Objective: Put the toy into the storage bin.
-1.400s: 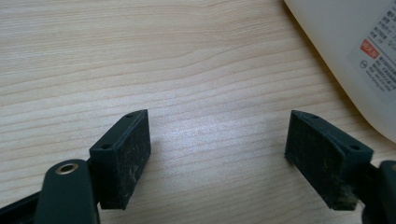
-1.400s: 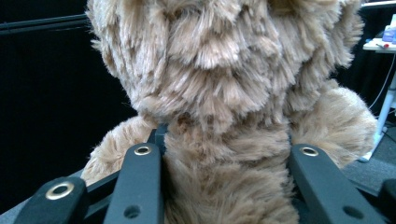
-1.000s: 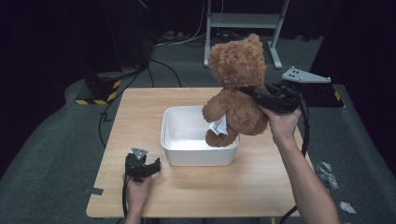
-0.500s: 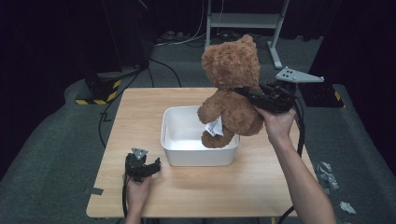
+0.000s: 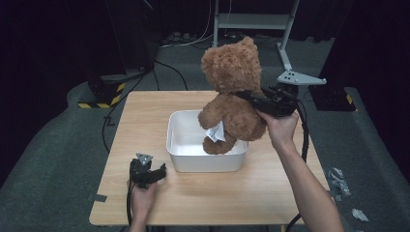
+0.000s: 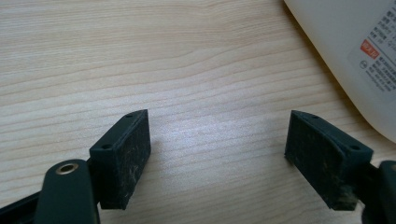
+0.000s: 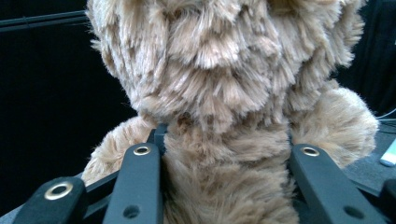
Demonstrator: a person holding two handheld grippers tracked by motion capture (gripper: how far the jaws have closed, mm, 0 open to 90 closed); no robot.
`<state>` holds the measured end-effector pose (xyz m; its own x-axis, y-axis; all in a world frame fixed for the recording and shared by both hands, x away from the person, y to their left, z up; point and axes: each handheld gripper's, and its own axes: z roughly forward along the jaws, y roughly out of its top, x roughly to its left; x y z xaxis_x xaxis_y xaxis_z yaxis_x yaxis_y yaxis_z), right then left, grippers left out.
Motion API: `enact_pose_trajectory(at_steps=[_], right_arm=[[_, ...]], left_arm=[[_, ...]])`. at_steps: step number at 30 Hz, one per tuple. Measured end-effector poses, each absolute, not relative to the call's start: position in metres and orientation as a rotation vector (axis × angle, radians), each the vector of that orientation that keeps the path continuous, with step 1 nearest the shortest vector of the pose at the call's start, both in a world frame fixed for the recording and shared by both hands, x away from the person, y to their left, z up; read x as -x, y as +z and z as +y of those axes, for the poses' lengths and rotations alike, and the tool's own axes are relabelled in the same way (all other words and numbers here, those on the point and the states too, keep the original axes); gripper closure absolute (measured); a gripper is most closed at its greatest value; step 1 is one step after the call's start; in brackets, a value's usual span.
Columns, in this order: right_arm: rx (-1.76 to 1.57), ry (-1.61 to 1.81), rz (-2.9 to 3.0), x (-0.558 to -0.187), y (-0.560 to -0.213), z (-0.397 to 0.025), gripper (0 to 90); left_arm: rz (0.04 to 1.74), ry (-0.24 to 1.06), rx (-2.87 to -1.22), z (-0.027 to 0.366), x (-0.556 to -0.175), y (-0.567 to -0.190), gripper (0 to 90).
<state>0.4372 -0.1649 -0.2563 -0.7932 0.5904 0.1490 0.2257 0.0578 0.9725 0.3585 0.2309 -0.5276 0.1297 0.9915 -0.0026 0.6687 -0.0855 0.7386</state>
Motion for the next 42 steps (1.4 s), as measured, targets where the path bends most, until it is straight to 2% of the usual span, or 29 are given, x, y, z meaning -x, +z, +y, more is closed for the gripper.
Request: enact_pose_trajectory(at_steps=[42], right_arm=[[-0.798, 1.82, 2.112, -0.445, -0.265, -0.129, 60.5]], left_arm=[[1.598, 0.703, -1.827, 0.231, -0.358, -0.527, 22.2]])
